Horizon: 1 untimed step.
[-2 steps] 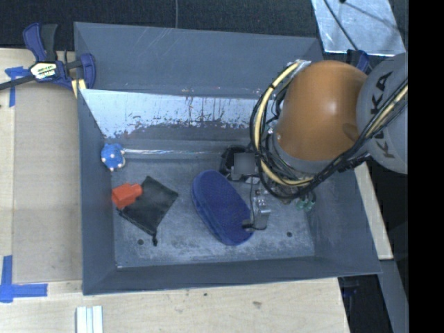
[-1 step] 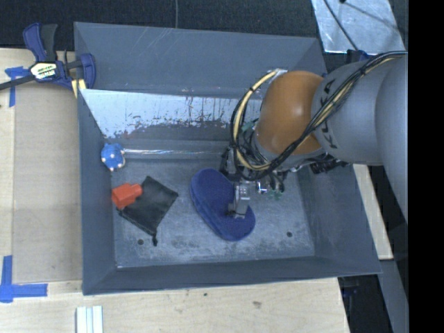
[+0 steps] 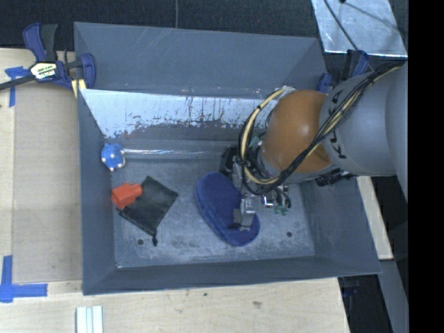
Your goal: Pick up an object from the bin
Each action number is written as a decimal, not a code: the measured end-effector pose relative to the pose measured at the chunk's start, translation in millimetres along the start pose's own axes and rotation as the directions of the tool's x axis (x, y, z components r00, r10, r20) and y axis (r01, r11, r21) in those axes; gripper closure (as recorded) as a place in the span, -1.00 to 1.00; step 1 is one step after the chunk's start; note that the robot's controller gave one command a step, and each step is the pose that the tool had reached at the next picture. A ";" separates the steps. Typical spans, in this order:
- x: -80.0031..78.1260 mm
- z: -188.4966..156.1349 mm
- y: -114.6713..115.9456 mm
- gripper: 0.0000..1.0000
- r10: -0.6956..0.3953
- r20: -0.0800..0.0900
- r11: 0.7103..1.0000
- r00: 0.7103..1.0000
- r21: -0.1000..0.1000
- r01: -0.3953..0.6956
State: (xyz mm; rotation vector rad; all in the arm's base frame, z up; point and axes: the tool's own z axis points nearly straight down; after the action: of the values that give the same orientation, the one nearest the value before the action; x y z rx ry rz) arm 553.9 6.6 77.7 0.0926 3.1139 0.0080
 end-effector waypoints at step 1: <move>32.6 3.7 12.0 -1.00 -0.016 -0.015 1.000 1.000 0.005 0.016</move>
Offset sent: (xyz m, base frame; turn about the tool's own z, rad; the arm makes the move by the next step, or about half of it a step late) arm -0.0346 0.0139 -0.0077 -0.0148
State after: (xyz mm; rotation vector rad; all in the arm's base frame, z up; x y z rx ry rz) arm 522.3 20.5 73.2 0.0677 3.1292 0.0003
